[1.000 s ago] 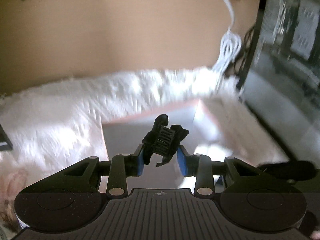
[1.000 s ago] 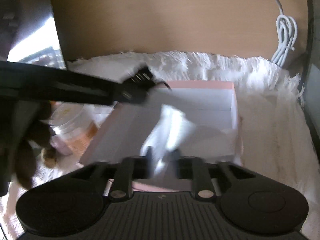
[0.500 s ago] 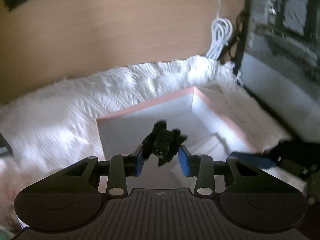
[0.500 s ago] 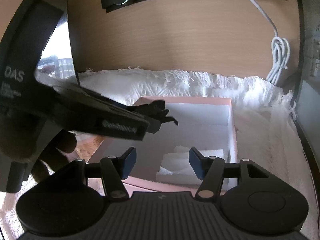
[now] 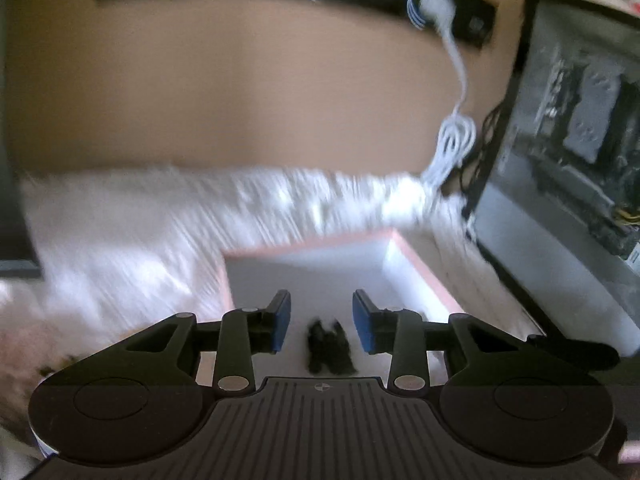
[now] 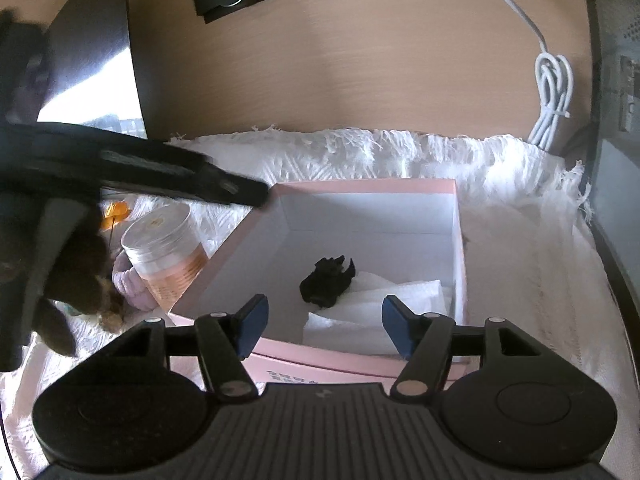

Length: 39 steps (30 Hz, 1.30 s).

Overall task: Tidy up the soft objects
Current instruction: 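Grasp the purple eggplant plush with the left tool while the right tool grasps the black cable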

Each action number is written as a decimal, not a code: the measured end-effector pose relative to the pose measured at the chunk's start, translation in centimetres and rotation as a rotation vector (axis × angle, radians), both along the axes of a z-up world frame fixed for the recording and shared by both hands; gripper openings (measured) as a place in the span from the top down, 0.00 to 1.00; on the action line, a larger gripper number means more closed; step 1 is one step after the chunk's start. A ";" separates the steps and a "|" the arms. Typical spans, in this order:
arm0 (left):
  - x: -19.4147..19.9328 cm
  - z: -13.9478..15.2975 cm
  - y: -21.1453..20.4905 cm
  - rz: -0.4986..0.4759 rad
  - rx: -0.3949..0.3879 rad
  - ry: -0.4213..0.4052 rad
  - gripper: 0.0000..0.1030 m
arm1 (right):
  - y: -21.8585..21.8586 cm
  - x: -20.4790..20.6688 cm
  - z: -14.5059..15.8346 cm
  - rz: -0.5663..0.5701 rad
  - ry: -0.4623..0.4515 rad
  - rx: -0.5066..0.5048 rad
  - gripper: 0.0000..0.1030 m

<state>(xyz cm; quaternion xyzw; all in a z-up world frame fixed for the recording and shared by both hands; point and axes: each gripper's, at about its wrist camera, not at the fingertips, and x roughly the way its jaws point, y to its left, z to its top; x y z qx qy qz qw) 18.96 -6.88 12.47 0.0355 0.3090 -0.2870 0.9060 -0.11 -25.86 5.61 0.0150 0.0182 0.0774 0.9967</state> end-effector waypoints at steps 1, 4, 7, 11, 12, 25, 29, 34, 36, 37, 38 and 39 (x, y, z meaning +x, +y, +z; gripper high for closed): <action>-0.9 0.4 0.9 -0.002 0.003 -0.034 0.63 | 0.0 0.0 0.1 -0.001 0.000 0.000 0.38; -3.1 0.9 3.8 0.042 0.010 -0.080 0.62 | 0.5 0.1 0.4 -0.002 0.003 -0.017 0.38; -5.2 0.7 8.4 0.148 0.007 -0.115 0.62 | 1.8 0.3 0.8 -0.001 0.008 -0.056 0.38; -7.3 -0.2 15.4 0.343 0.009 -0.134 0.62 | 4.5 -0.5 2.1 0.022 -0.006 -0.129 0.38; -7.6 -0.3 16.9 0.391 0.011 -0.130 0.63 | 5.3 -0.7 2.5 0.028 -0.010 -0.152 0.38; -9.2 -3.8 29.3 0.715 -0.076 -0.035 0.63 | 15.1 -0.9 2.4 0.179 0.025 -0.373 0.36; -7.2 -2.2 30.9 0.622 -0.115 -0.042 0.63 | 17.0 -0.7 3.2 0.220 0.036 -0.409 0.36; -0.2 -0.4 30.6 0.580 -0.062 0.055 0.63 | 19.4 -1.1 5.5 0.260 0.009 -0.433 0.36; 2.2 -0.6 29.3 0.583 0.007 0.080 0.63 | 20.5 -1.5 6.1 0.265 -0.013 -0.450 0.36; 3.1 -0.9 28.3 0.573 0.058 0.091 0.63 | 20.8 -1.5 6.4 0.272 -0.018 -0.452 0.36; 3.7 -1.3 27.3 0.561 0.122 0.098 0.62 | 21.0 -1.5 6.5 0.280 -0.019 -0.452 0.36; 4.4 -1.9 26.1 0.556 0.219 0.100 0.59 | 21.2 -1.4 6.5 0.288 -0.017 -0.453 0.36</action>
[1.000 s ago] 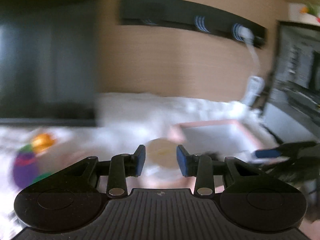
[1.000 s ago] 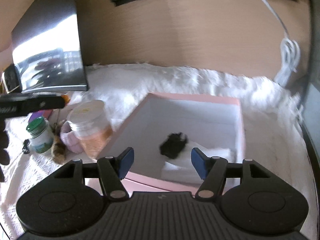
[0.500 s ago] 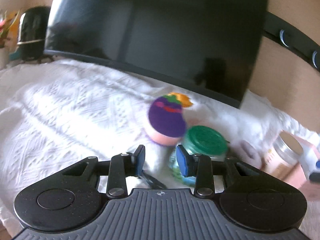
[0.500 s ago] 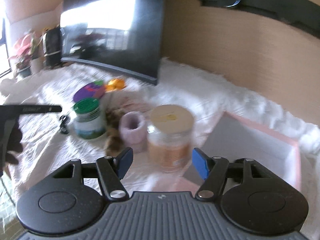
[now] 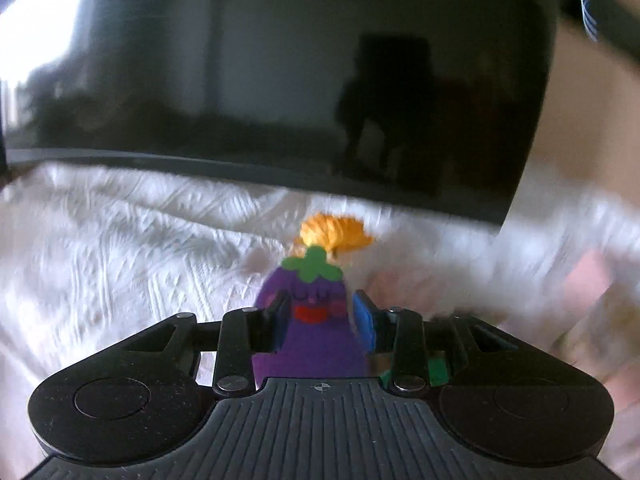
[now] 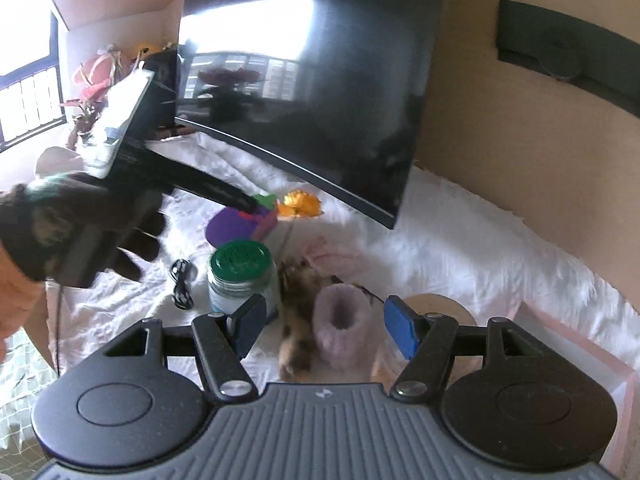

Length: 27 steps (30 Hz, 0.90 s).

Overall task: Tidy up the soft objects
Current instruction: 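Grasp the purple eggplant plush with the left tool while the right tool grasps the black cable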

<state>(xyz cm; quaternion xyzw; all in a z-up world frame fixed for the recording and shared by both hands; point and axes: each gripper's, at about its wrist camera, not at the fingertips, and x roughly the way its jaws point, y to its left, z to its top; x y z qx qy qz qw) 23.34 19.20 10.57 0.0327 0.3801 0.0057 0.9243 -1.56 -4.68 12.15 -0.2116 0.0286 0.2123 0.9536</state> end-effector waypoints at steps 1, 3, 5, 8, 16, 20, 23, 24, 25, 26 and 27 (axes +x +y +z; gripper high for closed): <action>0.2 -0.5 -1.0 0.001 0.094 0.000 0.56 | 0.2 0.1 0.0 0.004 0.002 -0.003 0.36; 0.2 -1.2 -2.0 -0.022 0.219 -0.006 0.45 | 0.2 0.4 -0.1 0.005 0.011 -0.006 0.36; 0.1 -1.2 -1.5 -0.020 0.195 -0.007 0.43 | -0.1 1.0 -0.2 0.003 0.030 -0.003 0.36; 0.2 -0.7 0.2 0.011 0.152 -0.024 0.30 | -0.5 1.9 -0.3 -0.004 0.049 -0.001 0.36; 1.5 -1.9 2.4 0.077 0.035 0.045 0.07 | -0.9 2.5 -0.4 0.018 0.064 0.019 0.36; 1.5 -2.3 2.8 0.098 -0.016 0.042 0.09 | -1.1 2.4 -0.1 0.020 0.066 0.024 0.36; 0.4 -2.0 3.4 0.043 -0.103 0.010 0.33 | -0.8 2.8 0.7 0.014 0.079 0.032 0.36; -0.3 -1.8 3.7 0.027 -0.134 0.001 0.34 | -0.4 3.1 1.2 0.012 0.088 0.037 0.36; -1.0 -1.6 4.0 0.022 -0.147 -0.013 0.34 | 0.0 3.5 1.6 0.012 0.098 0.043 0.36; -1.8 -1.3 4.4 0.018 -0.154 -0.030 0.34 | 0.5 3.8 2.1 0.013 0.109 0.049 0.36; -2.6 -1.0 4.8 0.020 -0.158 -0.046 0.34 | 1.1 4.2 2.6 0.013 0.120 0.056 0.36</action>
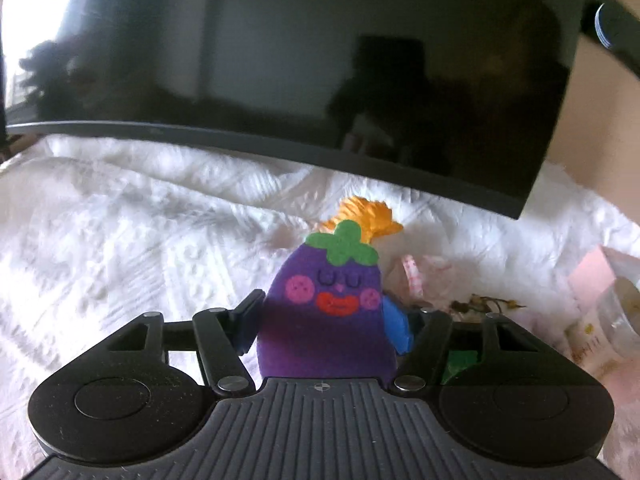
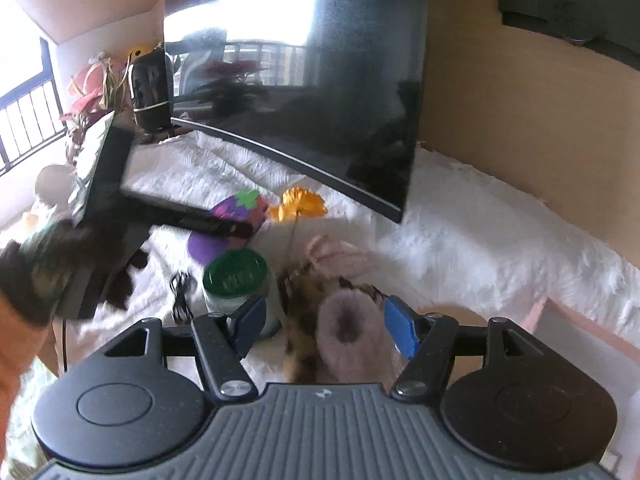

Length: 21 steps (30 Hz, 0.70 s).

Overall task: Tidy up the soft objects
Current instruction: 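Grasp the purple eggplant plush with the left tool while the right tool grasps the black cable, then carry the eggplant plush with the left tool into the pink box while the right tool carries the cable there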

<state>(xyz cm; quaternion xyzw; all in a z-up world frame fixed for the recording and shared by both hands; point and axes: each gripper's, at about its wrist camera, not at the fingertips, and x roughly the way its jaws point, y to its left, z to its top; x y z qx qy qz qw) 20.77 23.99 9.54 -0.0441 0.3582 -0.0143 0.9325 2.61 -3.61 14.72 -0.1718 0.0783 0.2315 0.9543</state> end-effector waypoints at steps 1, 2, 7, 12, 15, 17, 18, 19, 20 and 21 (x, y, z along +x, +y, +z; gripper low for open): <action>-0.7 0.3 0.5 0.009 -0.003 -0.016 0.34 | 0.8 0.4 0.5 0.004 0.014 0.006 0.36; -1.5 0.6 1.1 0.026 -0.004 -0.030 0.34 | 1.7 0.6 0.8 0.012 0.023 0.005 0.36; -5.0 2.1 5.2 0.150 0.004 -0.080 0.34 | 8.0 0.8 0.1 0.126 0.045 -0.094 0.40; -6.9 1.9 9.5 0.246 -0.047 -0.091 0.34 | 15.5 2.6 -2.9 0.205 0.168 -0.236 0.69; -7.8 1.4 11.0 0.266 -0.071 -0.081 0.34 | 19.5 4.3 -5.5 0.177 0.207 -0.324 0.72; -8.4 1.0 11.5 0.261 -0.085 -0.076 0.34 | 21.6 5.5 -7.0 0.117 0.198 -0.388 0.73; -8.6 0.9 11.7 0.257 -0.092 -0.073 0.34 | 22.2 5.9 -7.7 0.089 0.189 -0.410 0.73; -8.8 0.7 11.9 0.254 -0.096 -0.071 0.34 | 22.7 6.2 -8.3 0.061 0.177 -0.432 0.73; -9.0 0.6 12.0 0.251 -0.099 -0.071 0.34 | 23.1 6.6 -8.7 0.036 0.165 -0.453 0.73; -9.3 0.5 12.1 0.249 -0.101 -0.071 0.34 | 23.4 6.9 -9.0 0.019 0.158 -0.471 0.74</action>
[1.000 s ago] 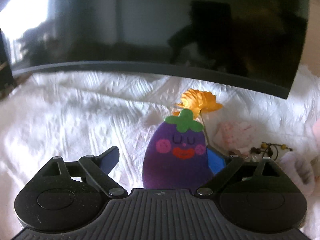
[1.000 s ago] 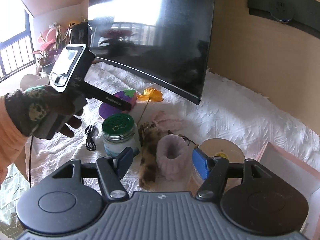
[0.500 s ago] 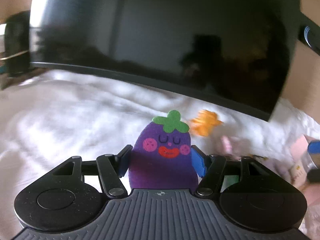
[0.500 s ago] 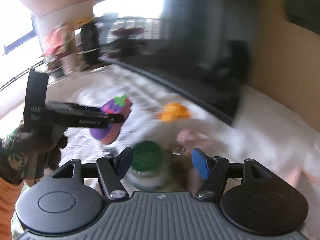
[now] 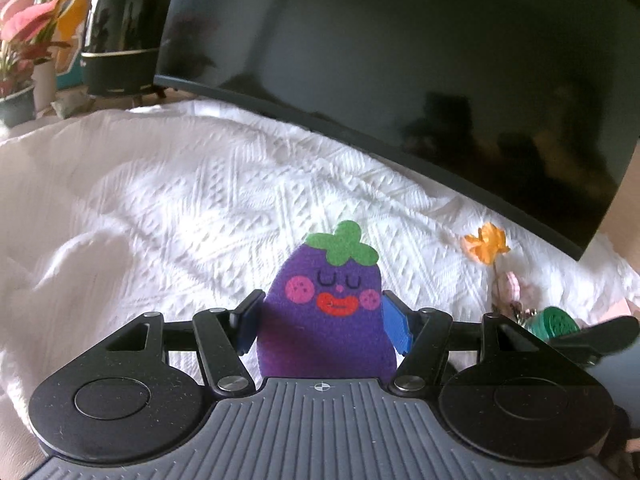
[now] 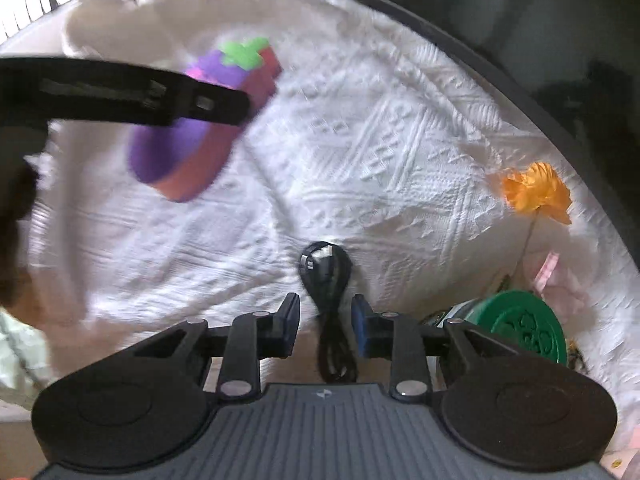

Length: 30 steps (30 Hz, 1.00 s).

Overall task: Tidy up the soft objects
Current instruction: 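Carry the eggplant plush with the left tool into the pink box while the right tool carries the cable there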

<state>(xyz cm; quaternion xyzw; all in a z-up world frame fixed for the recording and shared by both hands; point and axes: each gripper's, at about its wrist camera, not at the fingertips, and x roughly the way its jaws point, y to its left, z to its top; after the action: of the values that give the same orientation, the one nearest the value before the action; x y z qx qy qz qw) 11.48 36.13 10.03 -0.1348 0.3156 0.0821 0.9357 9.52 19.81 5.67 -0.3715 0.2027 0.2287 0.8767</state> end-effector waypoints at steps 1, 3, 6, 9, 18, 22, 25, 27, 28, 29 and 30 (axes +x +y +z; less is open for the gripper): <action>-0.2 -0.1 0.1 -0.001 -0.001 0.003 0.34 | 0.1 0.3 0.0 -0.001 -0.002 -0.008 0.75; -0.3 -0.2 0.2 -0.001 -0.002 0.010 0.34 | 0.1 0.4 0.1 0.000 0.001 -0.010 0.84; -0.3 -0.1 0.0 -0.004 -0.006 0.008 0.34 | -0.6 0.0 1.1 0.013 0.036 0.041 0.86; -0.4 0.7 -0.3 -0.007 -0.008 -0.011 0.34 | -1.6 -1.4 3.4 0.049 0.034 0.111 0.87; 2.0 3.7 -5.7 -0.097 0.000 -0.053 0.34 | -9.8 -6.9 11.5 0.063 -0.116 0.299 0.87; 3.7 4.7 -10.6 -0.186 0.007 -0.052 0.34 | -15.4 -8.2 13.8 0.005 -0.174 0.385 0.87; 4.9 5.4 -14.8 -0.257 0.009 -0.060 0.34 | -19.5 -8.9 14.6 -0.051 -0.212 0.428 0.87; 5.6 5.7 -17.6 -0.303 0.010 -0.065 0.34 | -22.2 -9.2 14.9 -0.094 -0.233 0.456 0.87; 6.0 5.9 -19.2 -0.329 0.009 -0.065 0.34 | -23.6 -9.3 15.0 -0.115 -0.243 0.471 0.87; 6.3 6.0 -20.5 -0.353 0.006 -0.063 0.34 | -25.0 -9.5 15.0 -0.137 -0.252 0.488 0.87; 6.7 6.0 -21.9 -0.381 -0.001 -0.061 0.34 | -26.3 -9.6 15.1 -0.161 -0.262 0.505 0.87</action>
<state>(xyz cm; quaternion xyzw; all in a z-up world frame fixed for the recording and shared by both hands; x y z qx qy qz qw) 18.14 14.21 16.05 -0.0754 0.3069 -0.1008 0.9434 -0.12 -6.50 20.72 -0.1507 0.0534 0.1516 0.9754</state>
